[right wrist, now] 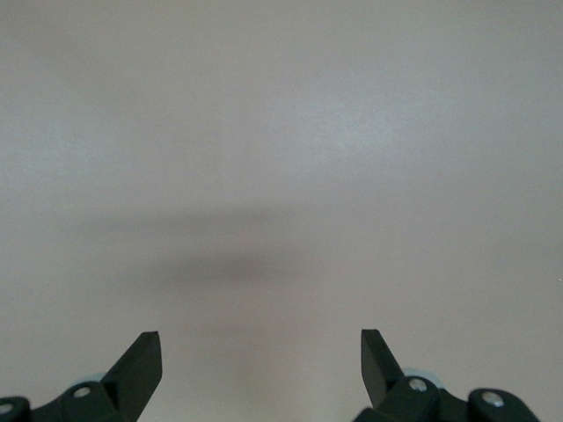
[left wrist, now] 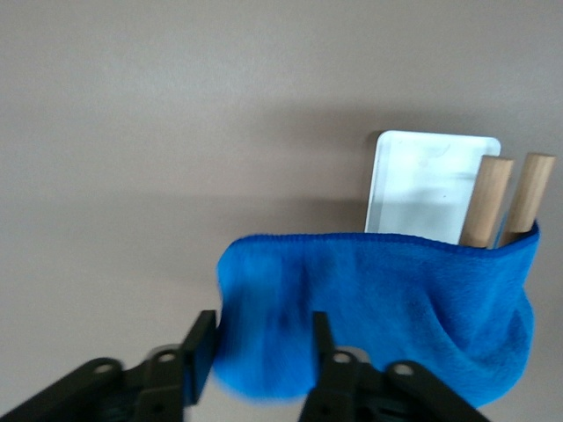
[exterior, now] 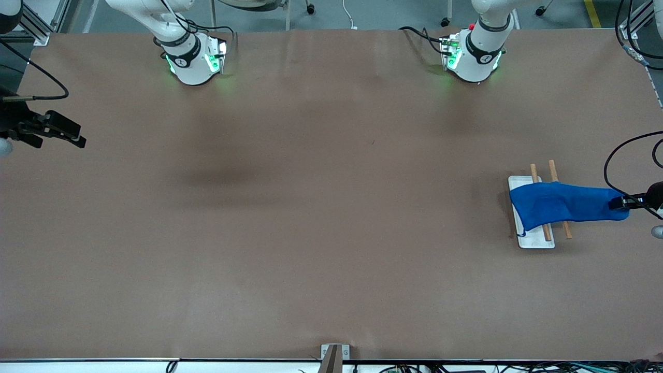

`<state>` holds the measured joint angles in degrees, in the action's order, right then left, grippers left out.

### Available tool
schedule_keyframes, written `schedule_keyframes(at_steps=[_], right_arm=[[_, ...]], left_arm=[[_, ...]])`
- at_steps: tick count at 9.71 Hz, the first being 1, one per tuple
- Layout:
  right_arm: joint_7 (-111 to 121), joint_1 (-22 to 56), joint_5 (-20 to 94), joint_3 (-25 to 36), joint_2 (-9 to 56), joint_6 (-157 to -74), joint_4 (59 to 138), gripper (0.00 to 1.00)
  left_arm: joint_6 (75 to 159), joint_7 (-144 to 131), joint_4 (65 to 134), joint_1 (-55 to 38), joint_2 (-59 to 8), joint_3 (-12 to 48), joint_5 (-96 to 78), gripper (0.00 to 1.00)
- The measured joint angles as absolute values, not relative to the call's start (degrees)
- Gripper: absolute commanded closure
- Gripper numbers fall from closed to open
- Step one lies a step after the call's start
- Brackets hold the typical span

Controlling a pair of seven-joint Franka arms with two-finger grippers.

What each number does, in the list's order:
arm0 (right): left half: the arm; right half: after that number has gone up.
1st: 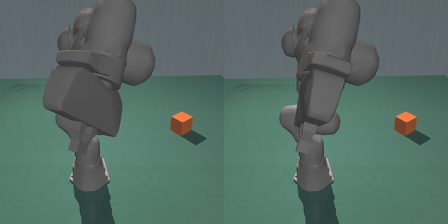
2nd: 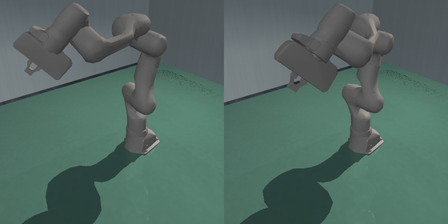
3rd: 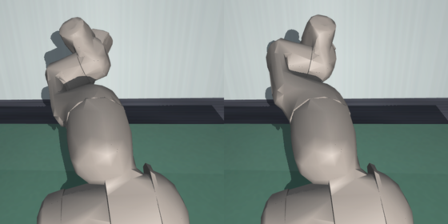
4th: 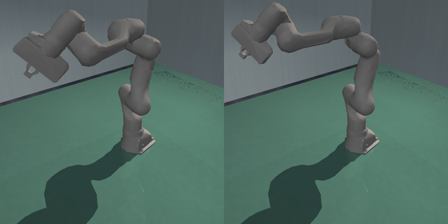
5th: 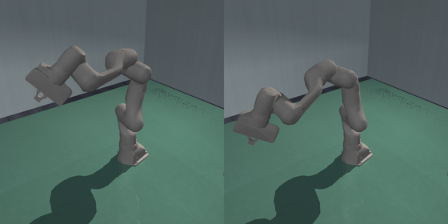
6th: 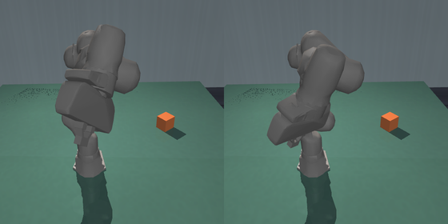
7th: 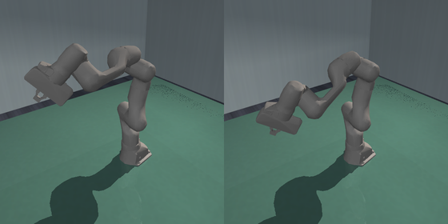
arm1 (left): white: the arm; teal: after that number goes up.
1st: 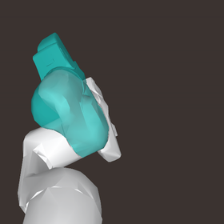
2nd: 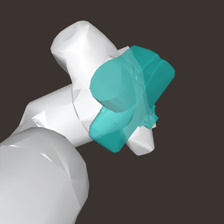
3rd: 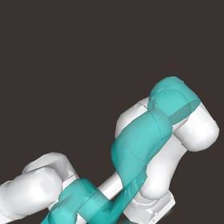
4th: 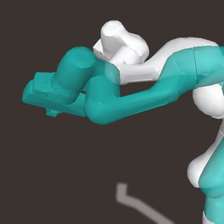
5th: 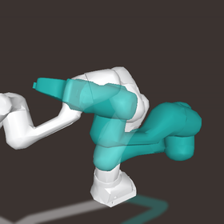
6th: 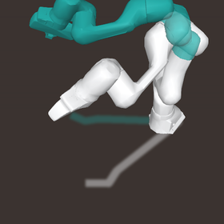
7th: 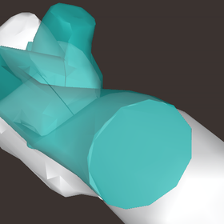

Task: Right arm passes towel to left arm to hang
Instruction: 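Lower the towel across the dowels and drape it with the left gripper, then open the left gripper and lift it away from the towel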

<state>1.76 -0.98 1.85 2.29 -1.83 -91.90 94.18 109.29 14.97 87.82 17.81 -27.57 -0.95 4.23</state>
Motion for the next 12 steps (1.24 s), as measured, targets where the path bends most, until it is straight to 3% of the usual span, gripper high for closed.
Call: schedule_keyframes(at_steps=[5, 9, 12], right_arm=[[1.76, -0.99, 1.85, 2.29, -1.83, -91.87, 94.19, 0.0], [1.76, -1.02, 1.85, 2.28, -1.83, -91.85, 94.2, 0.0], [1.76, -1.04, 1.85, 2.28, -1.83, -91.84, 94.22, 0.0]], left_arm=[[106.57, 15.12, 86.1, 15.42, -21.55, -0.61, 4.23, 0.0], [96.13, 8.9, 80.21, 5.36, -15.35, -0.59, 4.19, 0.0], [88.0, -0.21, 79.65, 0.52, -8.27, -0.58, 2.2, 0.0]])
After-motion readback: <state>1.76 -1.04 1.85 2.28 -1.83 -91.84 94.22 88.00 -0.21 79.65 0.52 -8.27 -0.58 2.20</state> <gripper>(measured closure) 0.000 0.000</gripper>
